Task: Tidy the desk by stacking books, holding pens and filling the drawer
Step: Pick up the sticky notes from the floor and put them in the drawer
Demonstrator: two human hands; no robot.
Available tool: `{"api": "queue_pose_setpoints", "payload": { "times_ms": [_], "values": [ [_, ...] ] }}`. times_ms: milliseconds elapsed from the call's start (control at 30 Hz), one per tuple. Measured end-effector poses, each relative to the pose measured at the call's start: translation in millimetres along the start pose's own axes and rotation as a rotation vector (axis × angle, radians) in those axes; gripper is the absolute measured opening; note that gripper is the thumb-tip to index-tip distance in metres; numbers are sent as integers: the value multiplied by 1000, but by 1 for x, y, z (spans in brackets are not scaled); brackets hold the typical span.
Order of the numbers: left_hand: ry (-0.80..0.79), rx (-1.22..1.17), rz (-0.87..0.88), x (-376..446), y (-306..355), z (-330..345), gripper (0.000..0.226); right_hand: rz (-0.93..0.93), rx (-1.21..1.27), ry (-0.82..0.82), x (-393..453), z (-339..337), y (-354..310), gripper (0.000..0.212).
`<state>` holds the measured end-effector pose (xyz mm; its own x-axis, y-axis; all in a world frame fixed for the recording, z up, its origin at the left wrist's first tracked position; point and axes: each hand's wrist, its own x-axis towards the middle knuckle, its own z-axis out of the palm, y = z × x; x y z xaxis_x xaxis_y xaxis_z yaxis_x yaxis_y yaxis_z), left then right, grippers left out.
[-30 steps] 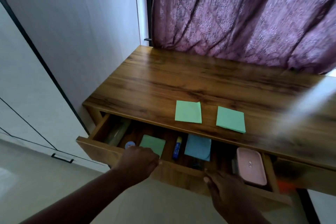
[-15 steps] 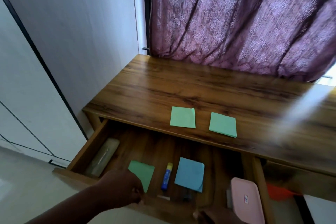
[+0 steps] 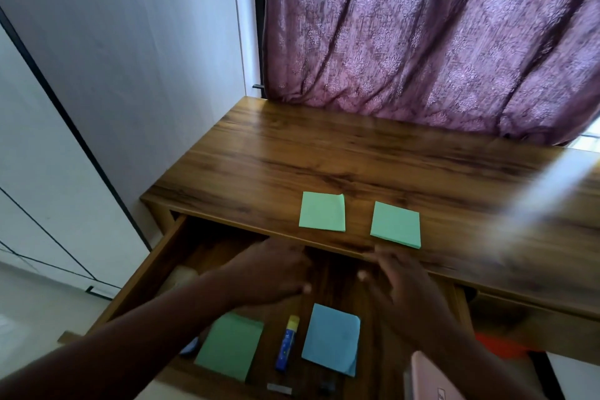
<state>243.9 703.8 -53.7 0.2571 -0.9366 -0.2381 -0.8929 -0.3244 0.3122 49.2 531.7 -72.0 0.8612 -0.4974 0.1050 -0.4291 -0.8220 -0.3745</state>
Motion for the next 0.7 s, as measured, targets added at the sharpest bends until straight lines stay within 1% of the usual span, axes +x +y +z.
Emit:
{"api": "queue_pose_setpoints", "payload": {
  "times_ms": [33, 67, 100, 167, 233, 300, 333, 367, 400, 467, 500, 533, 600, 633, 667, 700],
  "values": [
    [57, 48, 19, 27, 3, -5, 69, -3, -56, 22, 22, -7, -1, 74],
    [82, 109, 27, 52, 5, -7, 80, -15, -119, 33, 41, -7, 0, 80],
    [87, 150, 17, 77, 3, -6, 90, 22, -159, -39, 56, -2, 4, 89],
    [73, 243, -29, 116, -5, 2, 101, 105, -253, -176, 77, 8, 20, 113],
    [42, 263, -50, 139, -10, 12, 107, 169, -238, -276, 90, 17, 33, 133],
    [-13, 237, -63, 145, -14, 25, 113, 211, -261, -343, 87, 29, 50, 139],
    [-12, 246, -56, 143, -17, 33, 115, 200, -293, -333, 81, 34, 56, 136],
    [13, 271, -43, 139, -19, 39, 113, 169, -335, -304, 74, 41, 61, 128],
    [47, 294, -34, 132, -20, 44, 109, 128, -363, -239, 64, 46, 63, 117],
    [82, 323, -16, 116, -22, 49, 91, 40, -403, -69, 45, 56, 63, 95],
    [88, 338, 6, 106, -25, 50, 80, 4, -414, 3, 36, 59, 61, 89],
    [109, 351, 48, 94, -28, 52, 70, -36, -414, 47, 29, 61, 59, 82],
    [262, 361, 203, 67, -38, 53, 59, -155, -396, 152, 15, 63, 50, 57],
    [317, 328, 279, 51, -43, 53, 55, -233, -385, 183, 10, 63, 40, 48],
    [371, 306, 353, 37, -52, 57, 51, -282, -365, 175, 6, 63, 25, 48],
    [376, 299, 398, 22, -61, 62, 48, -345, -352, 188, 2, 67, 11, 47]
  ]
}}
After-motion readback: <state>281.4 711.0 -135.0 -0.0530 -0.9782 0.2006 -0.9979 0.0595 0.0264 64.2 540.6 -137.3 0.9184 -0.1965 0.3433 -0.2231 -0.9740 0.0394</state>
